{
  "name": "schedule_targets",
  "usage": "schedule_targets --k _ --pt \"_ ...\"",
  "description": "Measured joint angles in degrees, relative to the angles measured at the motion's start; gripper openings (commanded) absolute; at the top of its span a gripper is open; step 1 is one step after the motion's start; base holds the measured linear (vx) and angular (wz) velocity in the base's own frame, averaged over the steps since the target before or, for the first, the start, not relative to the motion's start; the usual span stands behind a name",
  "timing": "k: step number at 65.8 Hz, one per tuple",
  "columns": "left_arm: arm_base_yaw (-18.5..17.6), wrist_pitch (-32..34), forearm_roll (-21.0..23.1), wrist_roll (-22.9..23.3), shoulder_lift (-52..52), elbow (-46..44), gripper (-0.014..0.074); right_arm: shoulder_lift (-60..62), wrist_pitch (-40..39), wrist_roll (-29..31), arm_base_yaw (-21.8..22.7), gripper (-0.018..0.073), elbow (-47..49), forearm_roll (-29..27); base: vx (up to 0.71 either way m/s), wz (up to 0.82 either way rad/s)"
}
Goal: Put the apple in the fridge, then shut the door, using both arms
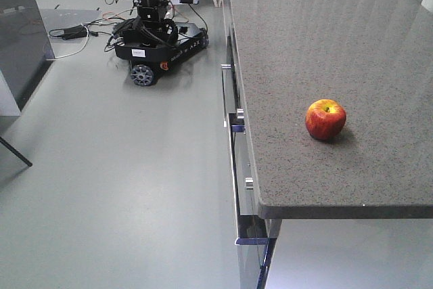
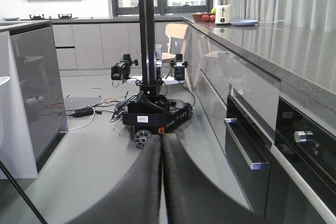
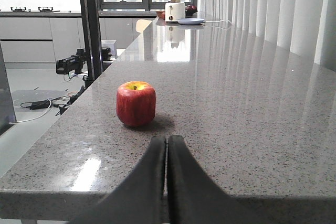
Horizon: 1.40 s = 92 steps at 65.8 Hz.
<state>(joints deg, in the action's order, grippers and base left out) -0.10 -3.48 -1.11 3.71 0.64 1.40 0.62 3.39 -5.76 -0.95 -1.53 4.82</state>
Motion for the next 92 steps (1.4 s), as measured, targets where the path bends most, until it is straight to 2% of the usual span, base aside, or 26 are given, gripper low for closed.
schedule_targets --k 75,83,92 --pt "0.0 0.0 -0.05 0.0 0.0 0.0 -0.0006 0.0 -0.94 0.0 0.0 -0.0002 0.2 -0.47 0.0 0.0" --pt "0.0 0.0 -0.05 0.0 0.0 0.0 -0.0006 -0.19 3.39 0.0 0.0 -0.0002 5.04 -0.64 0.0 0.0" --pt "0.0 0.0 -0.05 0.0 0.0 0.0 -0.0006 -5.15 9.68 0.04 0.0 -0.0002 15.51 -0.64 0.0 0.0"
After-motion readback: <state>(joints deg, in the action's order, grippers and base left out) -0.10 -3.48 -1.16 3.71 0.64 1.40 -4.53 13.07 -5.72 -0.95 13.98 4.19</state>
